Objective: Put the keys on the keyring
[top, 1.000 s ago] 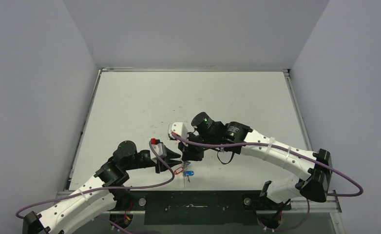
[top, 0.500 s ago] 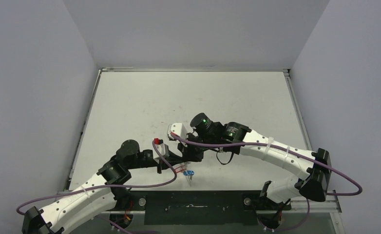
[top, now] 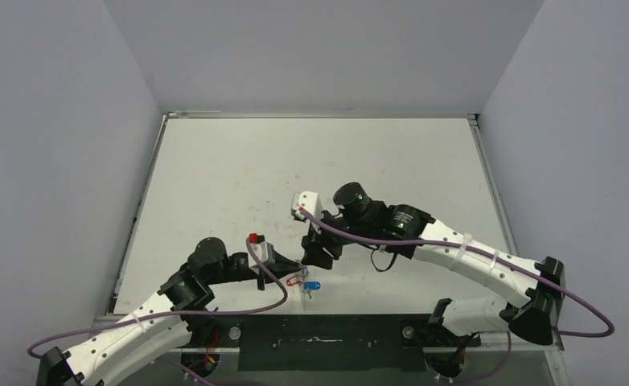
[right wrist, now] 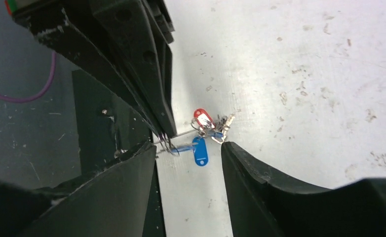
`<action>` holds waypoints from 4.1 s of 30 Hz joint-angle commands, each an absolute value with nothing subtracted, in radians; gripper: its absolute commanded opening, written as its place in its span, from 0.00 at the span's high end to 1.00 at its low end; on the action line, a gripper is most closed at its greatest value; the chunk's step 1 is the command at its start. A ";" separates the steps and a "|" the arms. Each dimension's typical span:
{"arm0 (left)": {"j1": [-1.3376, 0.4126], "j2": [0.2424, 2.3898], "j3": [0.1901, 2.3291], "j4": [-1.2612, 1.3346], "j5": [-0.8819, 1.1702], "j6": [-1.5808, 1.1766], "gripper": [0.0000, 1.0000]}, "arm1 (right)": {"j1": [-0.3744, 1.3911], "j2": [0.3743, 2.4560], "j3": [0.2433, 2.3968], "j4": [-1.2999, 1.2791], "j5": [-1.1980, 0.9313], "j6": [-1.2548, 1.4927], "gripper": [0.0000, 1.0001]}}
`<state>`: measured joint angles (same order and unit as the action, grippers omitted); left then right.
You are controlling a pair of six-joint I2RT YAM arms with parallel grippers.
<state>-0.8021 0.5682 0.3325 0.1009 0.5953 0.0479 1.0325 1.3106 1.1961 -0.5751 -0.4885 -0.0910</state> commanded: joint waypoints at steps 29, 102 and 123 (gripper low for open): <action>-0.812 0.434 0.159 0.617 0.565 -0.131 1.00 | 0.939 1.172 0.894 -0.051 -0.839 -0.058 0.85; -0.824 0.664 0.391 0.101 0.615 0.079 0.68 | 1.060 1.392 1.341 -0.719 -0.534 -0.147 1.00; -0.836 0.688 0.389 0.174 0.611 0.057 0.80 | 1.068 1.400 1.334 -0.705 -0.529 -0.140 1.00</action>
